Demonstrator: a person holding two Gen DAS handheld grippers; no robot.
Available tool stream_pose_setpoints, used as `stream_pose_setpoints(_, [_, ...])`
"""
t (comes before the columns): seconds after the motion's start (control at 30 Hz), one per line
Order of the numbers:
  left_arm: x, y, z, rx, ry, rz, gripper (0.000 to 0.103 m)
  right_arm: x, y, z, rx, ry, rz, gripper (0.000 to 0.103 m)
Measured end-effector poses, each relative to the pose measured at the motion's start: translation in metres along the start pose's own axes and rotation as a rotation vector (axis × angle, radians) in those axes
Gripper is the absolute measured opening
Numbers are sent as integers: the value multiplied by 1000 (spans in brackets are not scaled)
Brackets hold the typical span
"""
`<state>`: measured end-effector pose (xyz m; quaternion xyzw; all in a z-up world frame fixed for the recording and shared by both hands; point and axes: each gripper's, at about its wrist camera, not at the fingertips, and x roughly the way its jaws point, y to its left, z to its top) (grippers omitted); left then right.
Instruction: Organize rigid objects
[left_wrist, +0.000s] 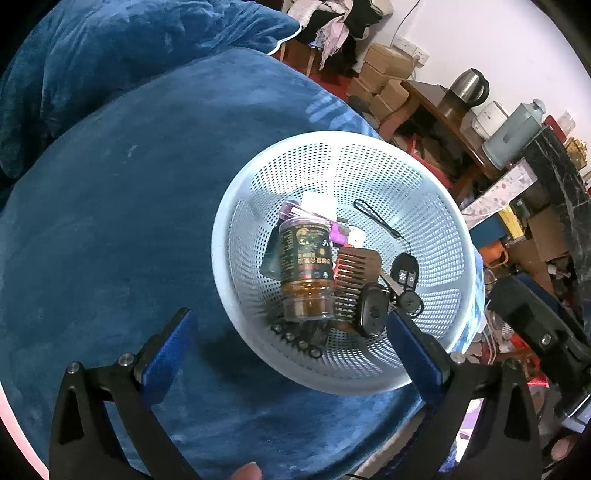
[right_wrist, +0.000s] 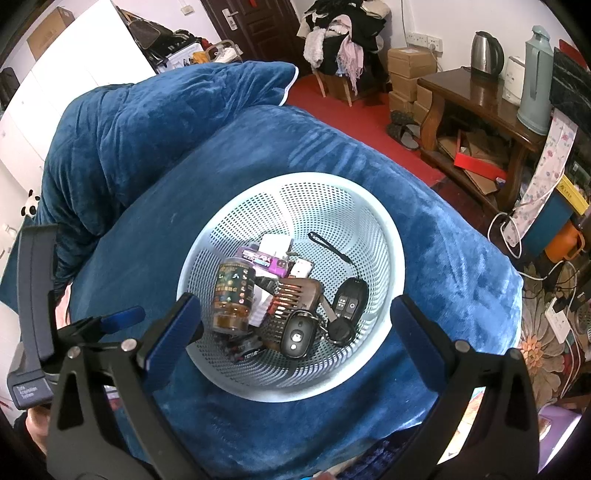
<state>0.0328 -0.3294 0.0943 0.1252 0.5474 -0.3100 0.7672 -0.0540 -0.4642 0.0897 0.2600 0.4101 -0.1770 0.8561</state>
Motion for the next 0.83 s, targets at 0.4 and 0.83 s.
stream_pose_setpoints(0.4, [-5, 7, -5, -25, -4, -8, 101, -6, 11, -7, -19, -22, 3, 103])
stream_pose_setpoints(0.83, [-14, 38, -22, -95, -24, 14, 101, -7, 32, -19, -61, -21, 8, 103])
